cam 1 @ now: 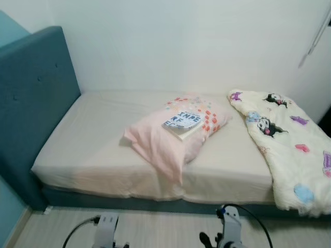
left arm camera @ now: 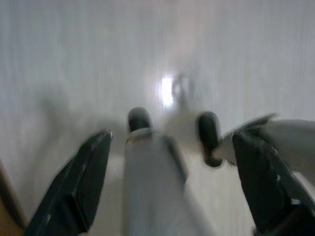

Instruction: Clean up the room

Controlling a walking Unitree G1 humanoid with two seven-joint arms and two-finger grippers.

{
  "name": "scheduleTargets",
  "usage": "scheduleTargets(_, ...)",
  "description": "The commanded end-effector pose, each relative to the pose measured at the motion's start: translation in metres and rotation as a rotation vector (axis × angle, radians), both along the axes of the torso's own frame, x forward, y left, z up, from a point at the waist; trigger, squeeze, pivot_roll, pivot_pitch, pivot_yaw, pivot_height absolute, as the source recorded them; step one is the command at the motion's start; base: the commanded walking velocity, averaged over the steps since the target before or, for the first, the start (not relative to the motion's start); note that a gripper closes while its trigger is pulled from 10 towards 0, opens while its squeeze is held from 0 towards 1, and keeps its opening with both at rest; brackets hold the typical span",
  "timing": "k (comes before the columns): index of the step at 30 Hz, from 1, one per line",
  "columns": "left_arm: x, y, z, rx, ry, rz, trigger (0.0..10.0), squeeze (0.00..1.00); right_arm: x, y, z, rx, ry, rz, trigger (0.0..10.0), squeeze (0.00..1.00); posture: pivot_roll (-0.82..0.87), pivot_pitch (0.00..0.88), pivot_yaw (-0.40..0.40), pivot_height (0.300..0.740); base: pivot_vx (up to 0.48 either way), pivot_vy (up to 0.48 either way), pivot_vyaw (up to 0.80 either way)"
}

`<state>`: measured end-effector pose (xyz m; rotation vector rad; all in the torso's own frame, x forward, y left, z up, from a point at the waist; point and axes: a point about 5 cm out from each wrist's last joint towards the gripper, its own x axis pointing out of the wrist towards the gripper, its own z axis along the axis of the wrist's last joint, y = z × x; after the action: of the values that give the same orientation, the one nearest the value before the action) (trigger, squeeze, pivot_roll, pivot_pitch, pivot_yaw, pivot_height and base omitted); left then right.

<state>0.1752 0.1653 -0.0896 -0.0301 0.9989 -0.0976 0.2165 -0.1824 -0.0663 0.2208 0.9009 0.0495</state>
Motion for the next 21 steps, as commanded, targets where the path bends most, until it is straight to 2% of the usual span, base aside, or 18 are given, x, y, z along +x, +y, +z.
scheduleTargets(1,0.0016,0.0041,0.0008,0.016,0.004,-0.010,10.0,0.00,-0.0043,0.0060,-0.0033,0.015,0.019,0.007,10.0,0.00,-0.14,0.000,-0.022,0.740,0.379,0.000,0.00)
scheduleTargets(4,0.0018,0.0040,0.0009,0.016,0.003,-0.012,10.0,0.00,-0.0044,0.0061,-0.0034,0.011,0.020,0.012,10.0,0.00,-0.14,0.000,-0.022,0.740,0.377,0.000,-0.14)
scheduleTargets(8,0.0021,0.0036,0.0010,0.016,0.003,-0.016,10.0,0.00,-0.0045,0.0061,-0.0034,0.008,0.020,0.015,10.0,0.00,-0.14,0.000,-0.022,0.740,0.375,0.000,-0.71)
scheduleTargets(21,0.0022,0.0019,0.0010,0.016,0.002,-0.023,10.0,0.00,-0.0051,0.0042,-0.0035,0.005,0.014,0.005,10.0,0.00,-0.14,0.000,-0.027,0.740,0.380,0.000,0.00)
